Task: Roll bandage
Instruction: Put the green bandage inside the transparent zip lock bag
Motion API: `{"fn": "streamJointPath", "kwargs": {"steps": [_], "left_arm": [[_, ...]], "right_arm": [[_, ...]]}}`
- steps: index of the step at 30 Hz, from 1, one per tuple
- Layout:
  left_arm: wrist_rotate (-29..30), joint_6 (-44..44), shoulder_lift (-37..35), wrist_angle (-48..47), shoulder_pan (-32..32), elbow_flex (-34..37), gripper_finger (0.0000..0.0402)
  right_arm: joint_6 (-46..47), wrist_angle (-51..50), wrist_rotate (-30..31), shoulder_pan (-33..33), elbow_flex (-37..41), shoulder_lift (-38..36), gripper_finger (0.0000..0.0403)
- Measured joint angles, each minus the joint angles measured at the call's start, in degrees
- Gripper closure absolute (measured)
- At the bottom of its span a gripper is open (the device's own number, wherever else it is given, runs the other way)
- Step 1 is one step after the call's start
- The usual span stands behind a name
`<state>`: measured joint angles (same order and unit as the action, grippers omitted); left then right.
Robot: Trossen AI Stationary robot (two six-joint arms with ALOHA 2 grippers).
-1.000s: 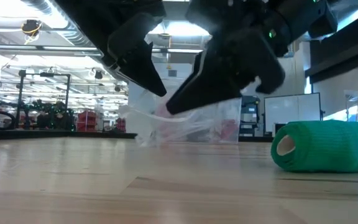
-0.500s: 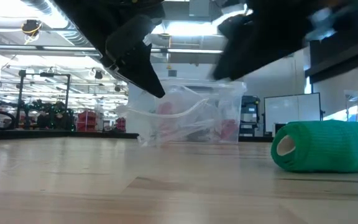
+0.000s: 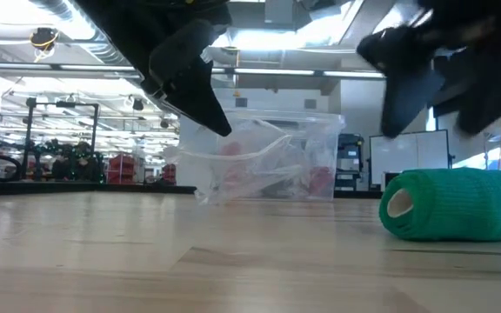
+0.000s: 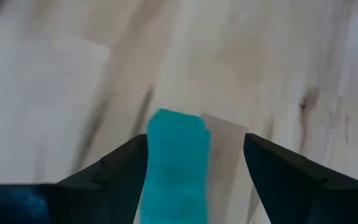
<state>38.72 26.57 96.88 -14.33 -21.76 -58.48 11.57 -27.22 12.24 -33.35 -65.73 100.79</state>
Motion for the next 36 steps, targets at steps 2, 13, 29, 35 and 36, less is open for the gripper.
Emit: {"fn": "streamJointPath", "kwargs": {"steps": [2, 13, 29, 35, 36], "left_arm": [[0.00, 0.00, 0.00, -0.02, 0.02, 0.00, 0.0400], [-1.03, 0.02, 0.00, -0.02, 0.02, 0.00, 0.0400], [-4.70, -0.58, 0.00, 0.00, -0.30, -1.69, 0.0400], [-9.49, -2.99, 0.00, -0.03, -0.90, -6.02, 0.0400], [-9.82, -3.52, 0.00, 0.14, -1.06, -6.79, 0.0400]], "right_arm": [[0.09, 0.36, 1.24, 0.13, 0.00, 1.51, 0.0136], [4.01, 2.81, -4.35, 0.74, 0.02, 6.43, 0.0167], [-6.82, 7.83, 3.14, 0.71, 0.07, -1.58, 0.0350], [-21.12, 24.58, 7.54, 1.19, 0.02, -5.72, 0.0350], [-23.78, 27.95, 7.44, 1.23, 0.02, -5.72, 0.0350]]}}
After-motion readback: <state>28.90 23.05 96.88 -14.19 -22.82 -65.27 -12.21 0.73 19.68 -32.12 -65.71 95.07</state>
